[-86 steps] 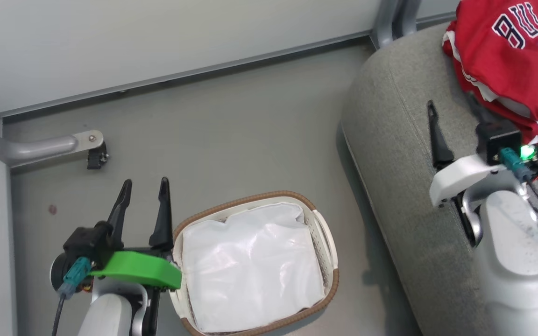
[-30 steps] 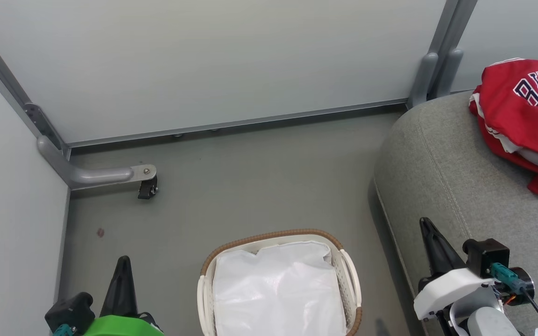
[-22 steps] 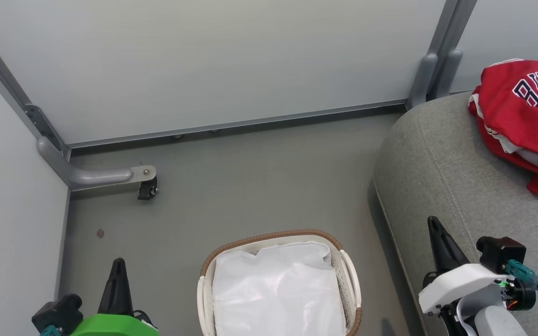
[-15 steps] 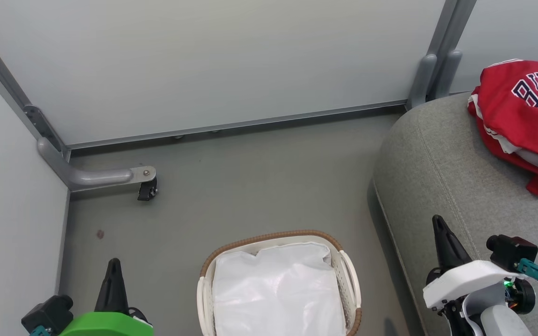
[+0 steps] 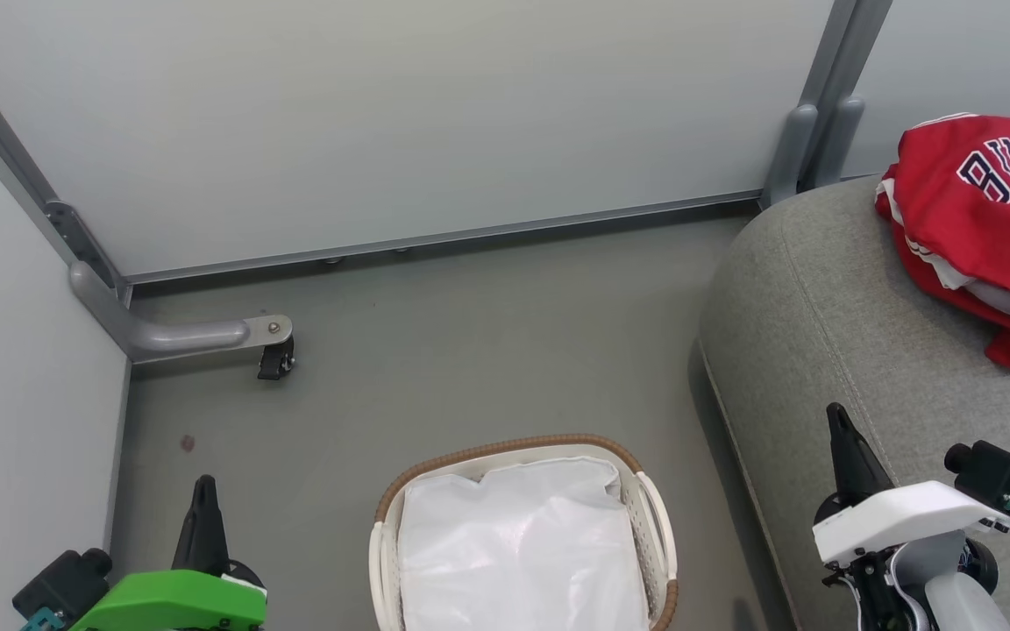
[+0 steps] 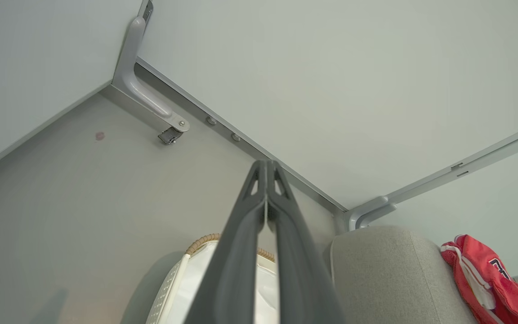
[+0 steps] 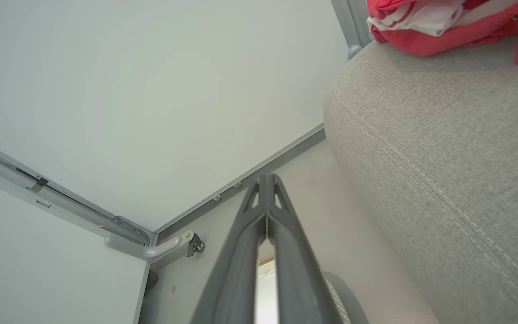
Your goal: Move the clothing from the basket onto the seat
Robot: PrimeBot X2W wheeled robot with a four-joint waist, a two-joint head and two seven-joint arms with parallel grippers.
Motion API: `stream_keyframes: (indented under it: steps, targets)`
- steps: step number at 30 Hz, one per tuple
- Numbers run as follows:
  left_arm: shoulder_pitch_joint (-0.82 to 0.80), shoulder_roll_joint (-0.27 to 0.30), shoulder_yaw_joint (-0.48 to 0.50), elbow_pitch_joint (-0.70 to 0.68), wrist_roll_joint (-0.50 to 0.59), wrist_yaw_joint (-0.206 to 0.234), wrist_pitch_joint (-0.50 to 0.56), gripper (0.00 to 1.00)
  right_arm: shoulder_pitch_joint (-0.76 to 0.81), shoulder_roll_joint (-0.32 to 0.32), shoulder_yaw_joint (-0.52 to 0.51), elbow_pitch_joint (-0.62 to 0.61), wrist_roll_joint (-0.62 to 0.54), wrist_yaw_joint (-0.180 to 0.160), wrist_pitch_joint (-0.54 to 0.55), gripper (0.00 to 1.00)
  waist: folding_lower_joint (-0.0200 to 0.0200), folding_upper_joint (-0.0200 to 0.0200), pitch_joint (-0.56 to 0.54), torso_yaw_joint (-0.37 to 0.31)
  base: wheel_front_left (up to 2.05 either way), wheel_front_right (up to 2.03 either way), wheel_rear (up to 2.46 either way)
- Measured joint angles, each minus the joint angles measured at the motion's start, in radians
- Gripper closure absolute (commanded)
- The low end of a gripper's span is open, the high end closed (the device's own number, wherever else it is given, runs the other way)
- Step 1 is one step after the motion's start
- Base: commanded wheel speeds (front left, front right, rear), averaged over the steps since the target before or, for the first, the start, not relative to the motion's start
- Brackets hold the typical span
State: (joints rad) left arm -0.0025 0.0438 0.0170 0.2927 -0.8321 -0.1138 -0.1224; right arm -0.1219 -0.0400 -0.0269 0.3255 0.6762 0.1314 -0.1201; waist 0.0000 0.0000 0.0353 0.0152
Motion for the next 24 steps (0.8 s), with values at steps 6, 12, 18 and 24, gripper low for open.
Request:
stream_keyframes:
  steps: [6, 12, 18, 24]
  targets:
    - [-0.01, 0.0, 0.009, -0.003, -0.069, 0.0, 0.023, 1.0, 0.0, 0.0, -0.008, -0.007, 0.084, 0.0, 0.021, 1.0, 0.0, 0.0, -0.002, -0.001, 0.0, 0.0, 0.0]
    - [-0.019, 0.0, 0.016, -0.007, -0.138, -0.001, 0.043, 1.0, 0.001, -0.001, -0.015, -0.014, 0.166, 0.0, 0.042, 1.0, 0.0, 0.0, -0.004, -0.002, 0.0, 0.0, 0.0]
    - [-0.026, 0.0, 0.024, -0.012, -0.203, -0.002, 0.061, 1.0, 0.002, -0.001, -0.023, -0.021, 0.244, 0.0, 0.06, 1.0, 0.0, 0.0, -0.006, -0.003, 0.0, 0.0, 0.0]
    - [-0.033, 0.0, 0.033, -0.016, -0.262, -0.002, 0.082, 1.0, 0.003, -0.002, -0.029, -0.026, 0.316, 0.0, 0.079, 1.0, 0.0, 0.0, -0.008, -0.004, 0.0, 0.0, 0.0]
